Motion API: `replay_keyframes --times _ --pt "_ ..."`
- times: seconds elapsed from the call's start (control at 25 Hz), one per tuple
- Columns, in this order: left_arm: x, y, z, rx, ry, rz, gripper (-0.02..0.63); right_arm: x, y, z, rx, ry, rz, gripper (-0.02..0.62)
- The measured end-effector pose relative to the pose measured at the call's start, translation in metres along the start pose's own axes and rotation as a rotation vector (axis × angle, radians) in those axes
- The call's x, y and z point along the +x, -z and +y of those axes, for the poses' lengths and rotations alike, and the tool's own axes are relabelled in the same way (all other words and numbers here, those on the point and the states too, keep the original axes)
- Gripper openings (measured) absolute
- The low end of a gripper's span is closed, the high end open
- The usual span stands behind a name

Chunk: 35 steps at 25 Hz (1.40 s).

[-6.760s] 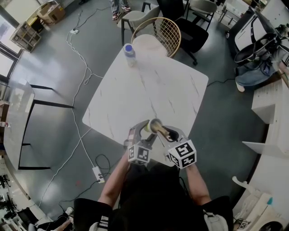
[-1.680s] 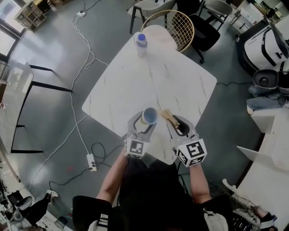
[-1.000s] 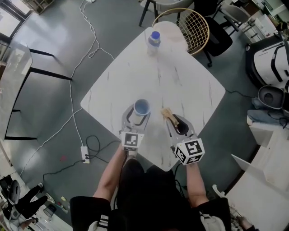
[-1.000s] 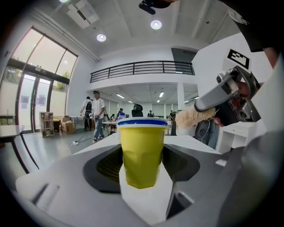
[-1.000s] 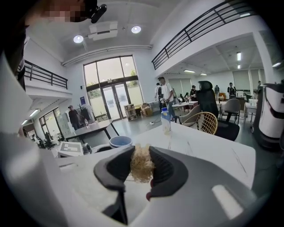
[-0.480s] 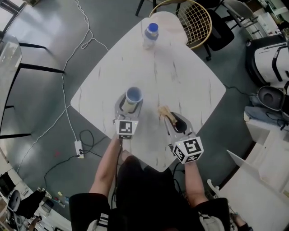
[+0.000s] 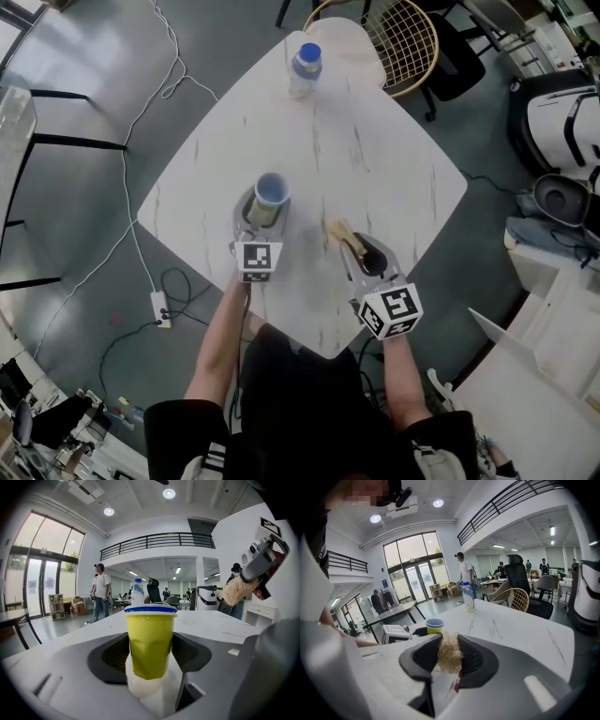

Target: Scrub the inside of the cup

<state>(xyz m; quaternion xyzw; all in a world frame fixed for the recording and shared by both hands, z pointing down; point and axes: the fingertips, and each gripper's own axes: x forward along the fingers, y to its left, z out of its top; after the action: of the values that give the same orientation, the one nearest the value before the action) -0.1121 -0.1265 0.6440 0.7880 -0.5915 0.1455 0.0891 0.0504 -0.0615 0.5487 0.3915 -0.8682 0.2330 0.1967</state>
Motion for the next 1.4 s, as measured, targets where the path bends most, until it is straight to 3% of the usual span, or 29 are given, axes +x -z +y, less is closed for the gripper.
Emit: replay_keyframes --times 0.68,1.4 --pt "-0.003 0.01 0.01 -0.061 -0.029 0.035 0.296 0.001 0.004 0.002 0.009 -0.004 0.003 0.104" --pt "-0.01 0.007 0.008 -0.055 -0.017 0.01 0.288 0.0 0.008 0.007 0.015 -0.006 0.009 0.104"
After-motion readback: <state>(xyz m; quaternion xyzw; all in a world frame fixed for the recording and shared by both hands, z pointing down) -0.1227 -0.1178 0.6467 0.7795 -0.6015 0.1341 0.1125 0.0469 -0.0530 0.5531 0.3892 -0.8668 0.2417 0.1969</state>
